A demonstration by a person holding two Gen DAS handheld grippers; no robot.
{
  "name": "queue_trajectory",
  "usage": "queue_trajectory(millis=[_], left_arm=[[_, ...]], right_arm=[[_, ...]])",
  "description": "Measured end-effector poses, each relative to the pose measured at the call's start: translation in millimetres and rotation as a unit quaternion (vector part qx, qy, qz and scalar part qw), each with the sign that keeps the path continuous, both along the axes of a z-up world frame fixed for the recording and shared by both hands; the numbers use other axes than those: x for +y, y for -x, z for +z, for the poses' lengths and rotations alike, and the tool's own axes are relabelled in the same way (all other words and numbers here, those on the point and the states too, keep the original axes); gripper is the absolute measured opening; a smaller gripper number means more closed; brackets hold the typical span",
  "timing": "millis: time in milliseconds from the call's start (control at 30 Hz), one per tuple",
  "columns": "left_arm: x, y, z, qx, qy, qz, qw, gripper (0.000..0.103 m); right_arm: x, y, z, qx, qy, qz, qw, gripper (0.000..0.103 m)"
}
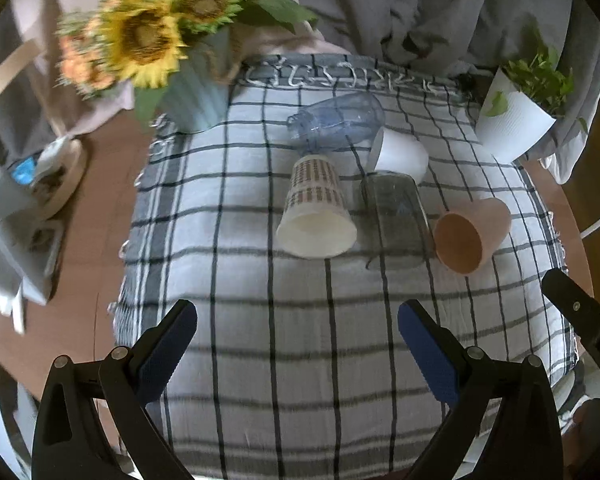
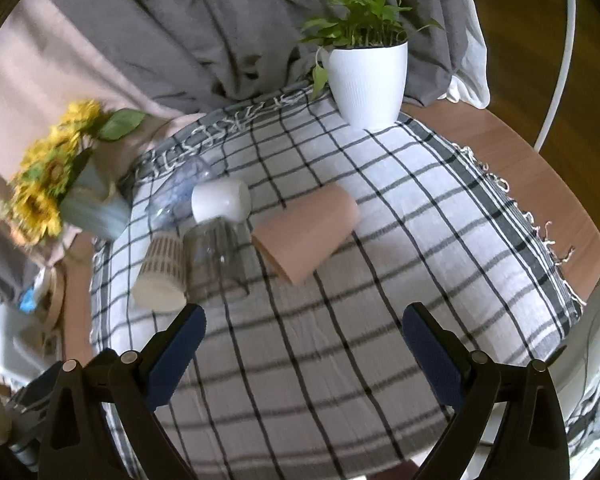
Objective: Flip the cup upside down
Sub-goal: 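Reach the left gripper to the houndstooth paper cup and close on it, then lift the houndstooth cup with the left gripper toward the right gripper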
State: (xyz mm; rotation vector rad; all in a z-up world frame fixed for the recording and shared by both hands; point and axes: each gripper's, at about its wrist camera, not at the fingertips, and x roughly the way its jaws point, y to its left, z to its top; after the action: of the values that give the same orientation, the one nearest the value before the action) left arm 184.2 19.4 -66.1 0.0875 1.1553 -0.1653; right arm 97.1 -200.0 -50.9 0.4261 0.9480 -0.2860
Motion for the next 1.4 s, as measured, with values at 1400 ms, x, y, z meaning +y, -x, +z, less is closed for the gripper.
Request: queue_trajectory(millis=[1400], left_arm=[[-28.3, -148.8, -99.2, 0.163, -0.014, -0.011, 0.9865, 0.064]], right_arm=[[-13.6, -60.0, -39.8, 0.056, -0.034, -0.127, 0.99, 0.099]])
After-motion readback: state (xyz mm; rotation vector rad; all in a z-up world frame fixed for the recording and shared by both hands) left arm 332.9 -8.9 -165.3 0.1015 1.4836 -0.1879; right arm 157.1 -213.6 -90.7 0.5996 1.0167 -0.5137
